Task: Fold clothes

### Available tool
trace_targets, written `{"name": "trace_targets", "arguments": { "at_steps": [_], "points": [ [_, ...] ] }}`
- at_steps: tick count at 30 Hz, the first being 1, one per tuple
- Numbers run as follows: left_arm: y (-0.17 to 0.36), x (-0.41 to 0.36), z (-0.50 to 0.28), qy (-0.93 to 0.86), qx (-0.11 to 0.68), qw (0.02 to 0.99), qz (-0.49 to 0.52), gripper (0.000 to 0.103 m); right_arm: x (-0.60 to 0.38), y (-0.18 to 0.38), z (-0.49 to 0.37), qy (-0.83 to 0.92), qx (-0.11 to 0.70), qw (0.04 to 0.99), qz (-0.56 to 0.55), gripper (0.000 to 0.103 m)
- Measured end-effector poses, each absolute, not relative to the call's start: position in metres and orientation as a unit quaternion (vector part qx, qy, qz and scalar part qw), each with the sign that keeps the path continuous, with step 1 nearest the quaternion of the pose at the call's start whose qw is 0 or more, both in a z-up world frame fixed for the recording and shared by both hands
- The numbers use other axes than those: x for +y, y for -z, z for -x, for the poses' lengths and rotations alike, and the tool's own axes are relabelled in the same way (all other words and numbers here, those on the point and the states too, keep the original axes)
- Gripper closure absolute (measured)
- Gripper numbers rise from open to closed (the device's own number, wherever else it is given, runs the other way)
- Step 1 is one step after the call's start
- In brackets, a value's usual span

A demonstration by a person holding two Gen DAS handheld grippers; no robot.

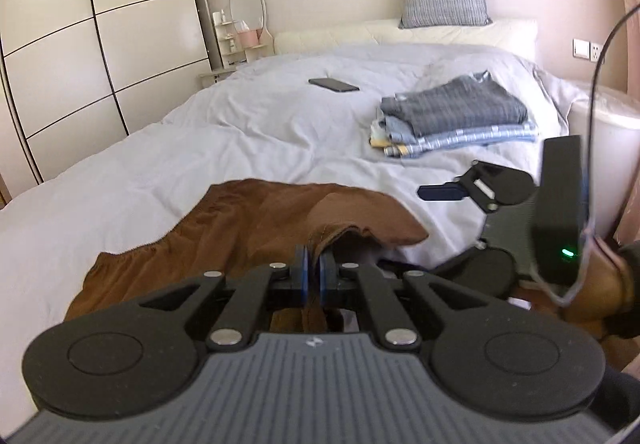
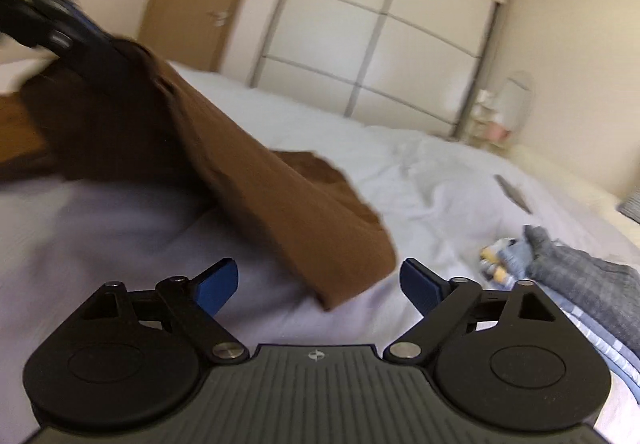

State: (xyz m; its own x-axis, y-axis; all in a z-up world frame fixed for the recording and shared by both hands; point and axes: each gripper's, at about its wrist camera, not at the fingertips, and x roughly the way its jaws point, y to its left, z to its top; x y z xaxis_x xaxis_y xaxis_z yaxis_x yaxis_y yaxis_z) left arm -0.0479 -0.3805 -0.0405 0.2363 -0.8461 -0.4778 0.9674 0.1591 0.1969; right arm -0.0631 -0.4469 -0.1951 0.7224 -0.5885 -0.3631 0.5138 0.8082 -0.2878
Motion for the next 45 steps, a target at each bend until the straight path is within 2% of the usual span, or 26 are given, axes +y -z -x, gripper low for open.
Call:
{"name": "trace_targets", "arguments": {
  "at_steps": [1, 2, 3, 4, 5, 6, 7, 14, 18, 22, 25, 28, 32, 35, 41, 45],
  "points": [
    [0.039, -0.382, 0.048, 0.604, 0.126, 0.750, -0.238, 0.099, -0.452, 0.193, 0.060, 0.307, 0.218, 0.923, 0.078, 0.021],
    [0.039, -0.383, 0.048, 0.604, 0.124, 0.749, -0.243, 0.099, -0.457, 0.191, 0.058, 0.312, 0.213, 0.922, 0.082, 0.030],
    [0.040, -0.383, 0.048, 0.604, 0.123, 0.748, -0.246, 0.099, -0.461, 0.189, 0.057, 0.317, 0.208, 0.922, 0.086, 0.043],
    [0.041, -0.384, 0.050, 0.605, 0.123, 0.747, -0.249, 0.099, -0.467, 0.189, 0.058, 0.315, 0.216, 0.919, 0.098, 0.048],
    [0.043, -0.385, 0.051, 0.605, 0.122, 0.745, -0.251, 0.099, -0.472, 0.189, 0.059, 0.313, 0.224, 0.916, 0.110, 0.063],
    [0.045, -0.386, 0.054, 0.608, 0.122, 0.743, -0.253, 0.099, -0.478, 0.189, 0.060, 0.311, 0.232, 0.914, 0.122, 0.090],
    [0.047, -0.387, 0.058, 0.613, 0.120, 0.737, -0.257, 0.099, -0.484, 0.189, 0.062, 0.309, 0.240, 0.910, 0.134, 0.103],
    [0.077, -0.405, 0.111, 0.661, 0.106, 0.676, -0.308, 0.100, -0.503, 0.164, 0.108, 0.331, 0.256, 0.865, 0.277, 0.103],
    [0.110, -0.421, 0.122, 0.670, 0.146, 0.653, -0.322, 0.100, -0.509, 0.172, 0.121, 0.317, 0.281, 0.856, 0.296, 0.103],
    [0.127, -0.420, 0.125, 0.682, 0.185, 0.627, -0.327, 0.099, -0.511, 0.206, 0.121, 0.297, 0.334, 0.839, 0.310, 0.103],
    [0.127, -0.410, 0.127, 0.684, 0.178, 0.622, -0.336, 0.098, -0.510, 0.223, 0.125, 0.297, 0.358, 0.831, 0.305, 0.103],
    [0.117, -0.397, 0.118, 0.675, 0.170, 0.640, -0.326, 0.097, -0.510, 0.228, 0.133, 0.320, 0.366, 0.825, 0.287, 0.103],
    [0.100, -0.370, 0.094, 0.636, 0.160, 0.688, -0.313, 0.097, -0.513, 0.222, 0.152, 0.360, 0.366, 0.822, 0.248, 0.096],
    [0.090, -0.343, 0.066, 0.587, 0.157, 0.732, -0.308, 0.089, -0.503, 0.210, 0.166, 0.374, 0.352, 0.832, 0.211, 0.090],
    [0.088, -0.270, 0.010, 0.475, 0.181, 0.805, -0.307, 0.079, -0.446, 0.182, 0.152, 0.306, 0.309, 0.884, 0.169, 0.081],
    [0.092, -0.223, -0.022, 0.411, 0.200, 0.836, -0.303, 0.077, -0.394, 0.172, 0.124, 0.214, 0.291, 0.921, 0.145, 0.078]
  ]
}}
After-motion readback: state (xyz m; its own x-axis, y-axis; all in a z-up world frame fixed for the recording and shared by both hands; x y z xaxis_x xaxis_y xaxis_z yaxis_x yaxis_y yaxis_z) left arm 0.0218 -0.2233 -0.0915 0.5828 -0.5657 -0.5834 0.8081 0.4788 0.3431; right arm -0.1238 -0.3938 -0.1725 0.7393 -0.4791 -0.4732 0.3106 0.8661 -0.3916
